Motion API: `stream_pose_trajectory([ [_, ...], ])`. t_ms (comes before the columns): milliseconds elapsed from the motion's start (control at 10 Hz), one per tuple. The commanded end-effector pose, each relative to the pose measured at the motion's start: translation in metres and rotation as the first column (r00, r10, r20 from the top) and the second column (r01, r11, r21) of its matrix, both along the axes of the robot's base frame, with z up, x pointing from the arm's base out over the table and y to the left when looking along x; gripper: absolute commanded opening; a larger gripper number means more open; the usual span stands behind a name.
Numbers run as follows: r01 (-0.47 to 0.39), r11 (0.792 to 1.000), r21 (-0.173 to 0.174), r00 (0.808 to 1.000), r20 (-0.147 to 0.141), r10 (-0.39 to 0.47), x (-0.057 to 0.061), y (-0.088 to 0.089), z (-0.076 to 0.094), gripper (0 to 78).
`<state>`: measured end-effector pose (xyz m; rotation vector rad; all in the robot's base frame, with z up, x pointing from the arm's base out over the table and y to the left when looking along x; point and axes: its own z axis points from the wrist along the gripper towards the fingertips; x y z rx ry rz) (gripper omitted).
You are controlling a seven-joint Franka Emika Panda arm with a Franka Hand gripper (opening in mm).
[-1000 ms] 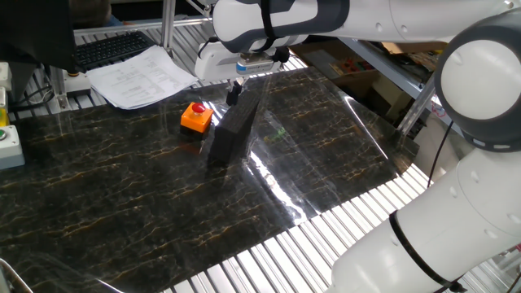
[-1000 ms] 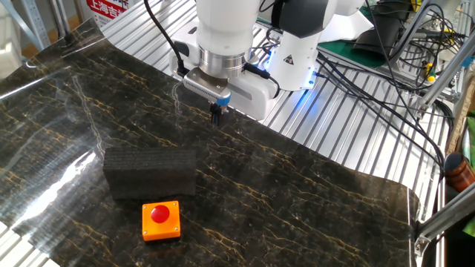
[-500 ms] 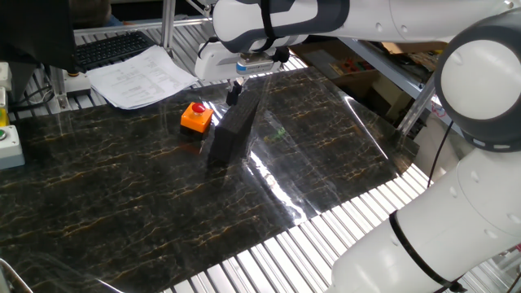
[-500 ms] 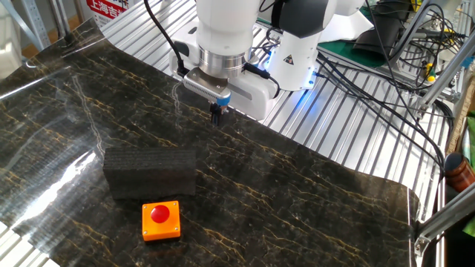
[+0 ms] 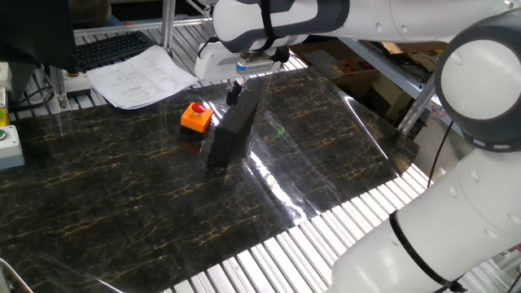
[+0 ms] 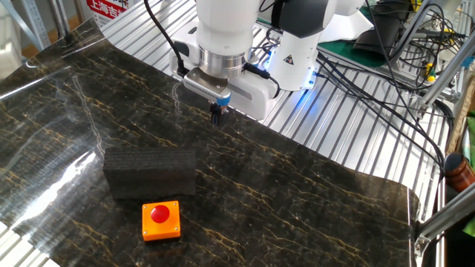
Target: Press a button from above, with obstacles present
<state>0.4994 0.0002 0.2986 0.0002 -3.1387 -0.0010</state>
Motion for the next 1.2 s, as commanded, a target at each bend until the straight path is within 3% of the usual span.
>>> stream_pose_trajectory([
  [100,0.299,0.952,0.065,0.946,-0.152,-0.287,0.0,0.0,0.0,0.0],
  [500,0.3,0.952,0.066,0.945,-0.155,-0.287,0.001,0.0,0.0,0.0],
  [1200,0.305,0.95,0.062,0.943,-0.16,-0.292,0.034,0.002,0.007,0.0],
])
